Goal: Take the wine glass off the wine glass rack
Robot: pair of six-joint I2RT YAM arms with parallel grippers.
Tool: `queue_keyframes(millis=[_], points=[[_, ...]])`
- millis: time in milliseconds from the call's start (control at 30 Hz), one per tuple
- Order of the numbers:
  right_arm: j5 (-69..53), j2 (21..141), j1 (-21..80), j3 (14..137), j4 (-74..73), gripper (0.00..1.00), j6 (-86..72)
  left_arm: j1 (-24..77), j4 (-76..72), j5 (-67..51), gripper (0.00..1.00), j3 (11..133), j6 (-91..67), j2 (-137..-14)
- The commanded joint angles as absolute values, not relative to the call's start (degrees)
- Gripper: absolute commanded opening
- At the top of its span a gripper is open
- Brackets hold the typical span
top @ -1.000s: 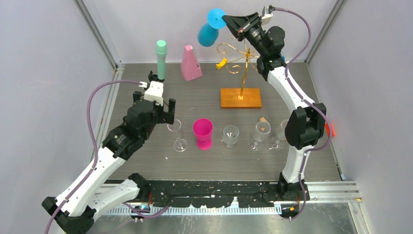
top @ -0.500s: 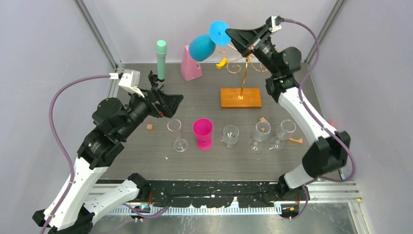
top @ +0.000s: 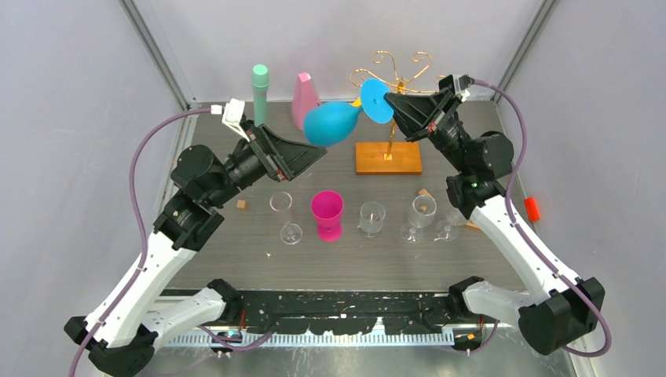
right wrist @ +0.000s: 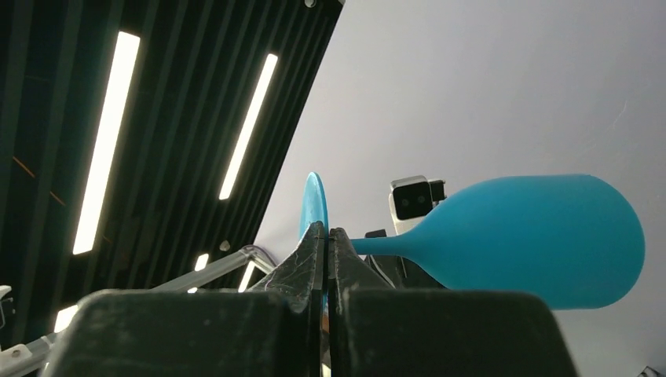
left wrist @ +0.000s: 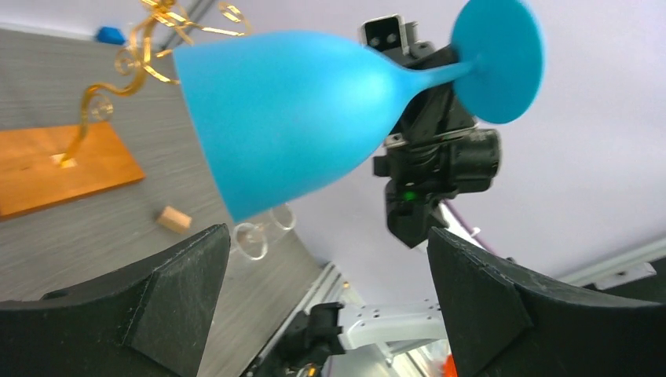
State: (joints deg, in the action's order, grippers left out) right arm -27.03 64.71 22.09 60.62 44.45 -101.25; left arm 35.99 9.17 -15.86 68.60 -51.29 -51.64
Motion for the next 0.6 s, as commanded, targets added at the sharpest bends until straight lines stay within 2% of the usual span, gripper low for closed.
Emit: queue_keyframes(millis=[0, 100, 300, 567], points=[[-24.9, 60.0, 22.9, 59.1, 45.8, 0.0, -105.5, 35.8, -6.0, -21.7, 1.0, 66.7, -59.4, -51.0], [-24.4, 59.1, 23.5, 58.6, 46.3, 0.0, -107.0, 35.8, -12.8, -24.8, 0.99, 65.2, -63.2, -51.5], [-23.1, 58.5, 24.1, 57.3, 46.3, 0.0, -109.0, 35.8, -20.8, -28.6, 0.92, 64.7, -66.3, -52.1], [-20.3, 56.5, 24.3, 56.5, 50.6, 0.0, -106.9, 35.8, -11.0, -23.0, 0.93, 65.8, -57.8, -50.9]])
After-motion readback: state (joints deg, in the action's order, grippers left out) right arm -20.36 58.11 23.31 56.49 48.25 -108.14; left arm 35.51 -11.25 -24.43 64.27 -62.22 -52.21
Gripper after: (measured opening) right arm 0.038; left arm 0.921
